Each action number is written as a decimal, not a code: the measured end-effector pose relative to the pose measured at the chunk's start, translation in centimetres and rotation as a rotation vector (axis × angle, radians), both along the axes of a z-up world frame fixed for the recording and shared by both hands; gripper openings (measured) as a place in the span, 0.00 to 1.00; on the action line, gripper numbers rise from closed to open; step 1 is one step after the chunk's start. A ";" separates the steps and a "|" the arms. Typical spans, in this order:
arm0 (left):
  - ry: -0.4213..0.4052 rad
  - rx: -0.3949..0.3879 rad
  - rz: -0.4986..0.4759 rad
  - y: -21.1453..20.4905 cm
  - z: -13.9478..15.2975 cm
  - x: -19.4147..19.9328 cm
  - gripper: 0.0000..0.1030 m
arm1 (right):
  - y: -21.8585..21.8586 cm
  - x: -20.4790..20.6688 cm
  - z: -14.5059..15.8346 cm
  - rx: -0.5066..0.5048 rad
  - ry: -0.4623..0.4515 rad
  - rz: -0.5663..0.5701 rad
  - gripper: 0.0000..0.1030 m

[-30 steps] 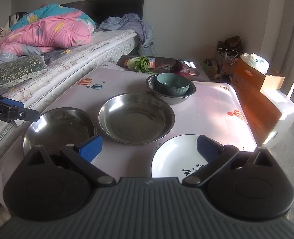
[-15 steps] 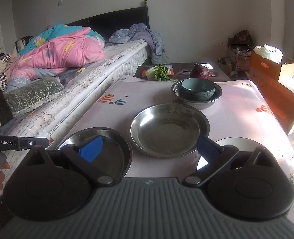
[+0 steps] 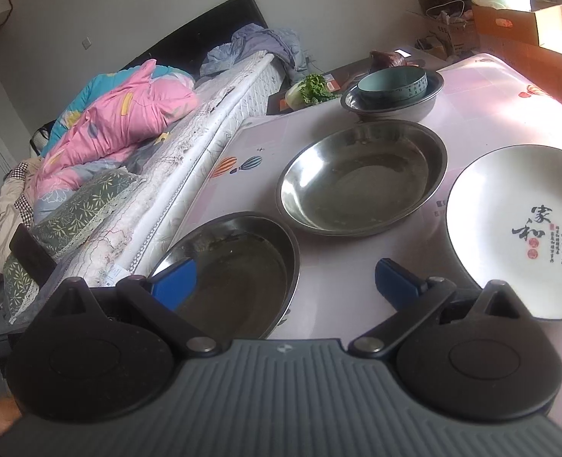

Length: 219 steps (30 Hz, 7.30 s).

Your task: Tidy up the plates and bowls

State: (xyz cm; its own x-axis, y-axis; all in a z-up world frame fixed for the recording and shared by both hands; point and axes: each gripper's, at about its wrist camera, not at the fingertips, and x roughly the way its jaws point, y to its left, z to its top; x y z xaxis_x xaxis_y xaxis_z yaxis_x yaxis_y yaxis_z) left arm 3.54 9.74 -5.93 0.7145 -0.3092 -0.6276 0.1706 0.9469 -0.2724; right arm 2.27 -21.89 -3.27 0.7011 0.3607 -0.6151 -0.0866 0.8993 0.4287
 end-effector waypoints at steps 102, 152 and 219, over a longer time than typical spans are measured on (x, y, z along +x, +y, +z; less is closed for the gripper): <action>0.141 0.016 -0.147 -2.4 -1.4 -1.4 0.52 | 0.8 0.4 -4.4 0.001 0.153 0.043 0.24; 0.208 -0.046 -0.239 -2.6 -0.9 -2.6 0.64 | -1.3 -1.0 -5.2 0.006 0.120 -0.008 0.20; 0.156 0.139 -0.189 -4.8 -1.5 -1.9 0.53 | -1.6 -2.3 -6.1 0.056 0.129 -0.019 0.20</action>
